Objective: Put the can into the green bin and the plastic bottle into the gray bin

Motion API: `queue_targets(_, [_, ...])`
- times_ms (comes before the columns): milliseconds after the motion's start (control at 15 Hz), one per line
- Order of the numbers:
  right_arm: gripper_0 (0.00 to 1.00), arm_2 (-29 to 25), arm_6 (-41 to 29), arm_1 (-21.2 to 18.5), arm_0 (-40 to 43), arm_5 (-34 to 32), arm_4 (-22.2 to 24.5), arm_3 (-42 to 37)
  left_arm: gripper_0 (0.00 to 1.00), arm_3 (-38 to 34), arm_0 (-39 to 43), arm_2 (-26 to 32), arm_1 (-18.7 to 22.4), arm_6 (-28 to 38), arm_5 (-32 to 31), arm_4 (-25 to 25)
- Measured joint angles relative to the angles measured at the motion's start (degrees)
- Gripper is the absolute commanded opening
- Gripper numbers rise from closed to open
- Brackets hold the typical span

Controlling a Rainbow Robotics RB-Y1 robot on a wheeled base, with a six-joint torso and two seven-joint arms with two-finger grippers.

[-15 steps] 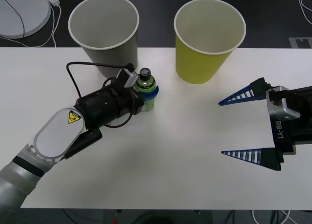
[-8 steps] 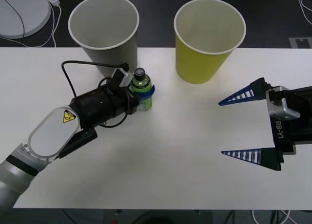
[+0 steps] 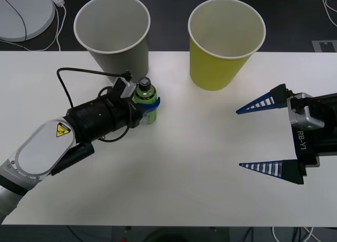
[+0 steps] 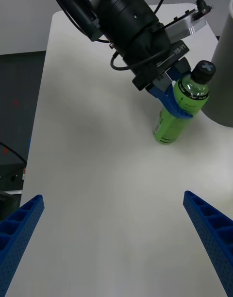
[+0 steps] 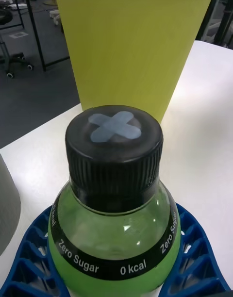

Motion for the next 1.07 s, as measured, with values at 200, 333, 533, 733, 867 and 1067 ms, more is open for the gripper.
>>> queue_targets(200, [1.00,0.00,0.00,0.00,0.00,0.00,0.00,0.00,0.00,-1.60,0.78,-0.01,2.18,0.91,0.00,1.80])
queue_targets(333, [1.00,0.00,0.00,0.00,0.00,0.00,0.00,0.00,0.00,-2.40,1.00,-0.01,3.46,1.99,-0.03,1.89])
queue_targets(533, [1.00,0.00,0.00,0.00,0.00,0.00,0.00,0.00,0.00,-4.38,1.27,0.12,5.47,6.30,-0.75,0.51])
queue_targets(733, [1.00,0.00,0.00,0.00,0.00,0.00,0.00,0.00,0.00,-7.11,1.33,0.34,7.73,13.19,-2.07,-5.47])
queue_targets(867, [1.00,0.00,0.00,0.00,0.00,0.00,0.00,0.00,0.00,-9.10,1.33,0.62,8.65,17.87,-3.64,-9.62])
queue_targets(1067, [1.00,0.00,0.00,0.00,0.00,0.00,0.00,0.00,0.00,-13.12,1.33,1.70,10.01,25.65,-7.56,-16.16])
